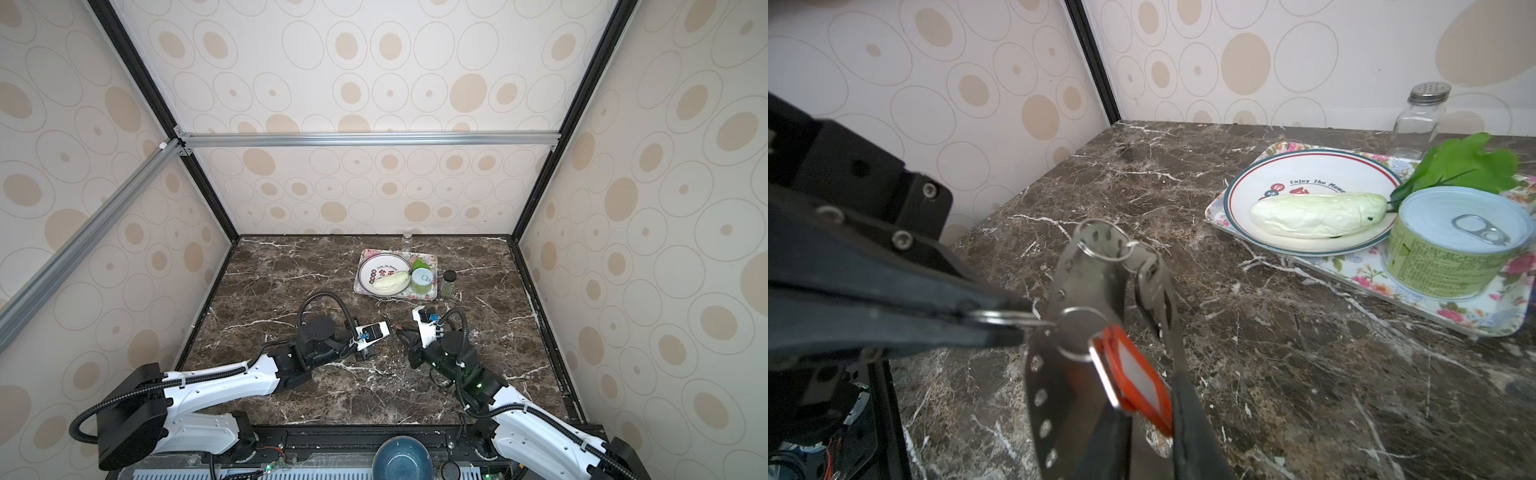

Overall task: Attach keys to a key ring
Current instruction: Insert the key into the keyring.

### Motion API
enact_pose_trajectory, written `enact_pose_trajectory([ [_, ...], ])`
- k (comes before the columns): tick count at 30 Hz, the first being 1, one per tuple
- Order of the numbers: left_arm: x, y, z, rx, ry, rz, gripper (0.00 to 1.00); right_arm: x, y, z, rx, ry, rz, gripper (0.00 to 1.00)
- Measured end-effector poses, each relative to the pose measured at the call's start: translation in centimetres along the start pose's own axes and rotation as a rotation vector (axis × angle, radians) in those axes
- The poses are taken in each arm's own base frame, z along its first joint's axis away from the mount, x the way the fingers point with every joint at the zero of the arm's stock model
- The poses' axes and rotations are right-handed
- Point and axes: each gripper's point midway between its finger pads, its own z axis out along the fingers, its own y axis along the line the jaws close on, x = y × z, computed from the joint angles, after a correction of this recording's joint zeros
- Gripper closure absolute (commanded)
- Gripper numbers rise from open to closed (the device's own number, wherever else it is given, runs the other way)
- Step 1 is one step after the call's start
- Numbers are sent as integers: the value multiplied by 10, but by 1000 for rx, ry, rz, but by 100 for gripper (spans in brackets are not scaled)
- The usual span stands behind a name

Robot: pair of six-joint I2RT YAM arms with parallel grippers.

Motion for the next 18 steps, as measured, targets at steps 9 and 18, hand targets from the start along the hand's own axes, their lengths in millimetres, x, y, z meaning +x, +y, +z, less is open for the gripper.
enact_pose_trajectory([
  [9, -3, 3, -1, -10, -11, 1, 100, -3, 4, -2, -21, -11, -8, 72],
  [18, -2, 4, -1, -16, -9, -4, 100, -5, 11, -2, -61, -17, -20, 67],
])
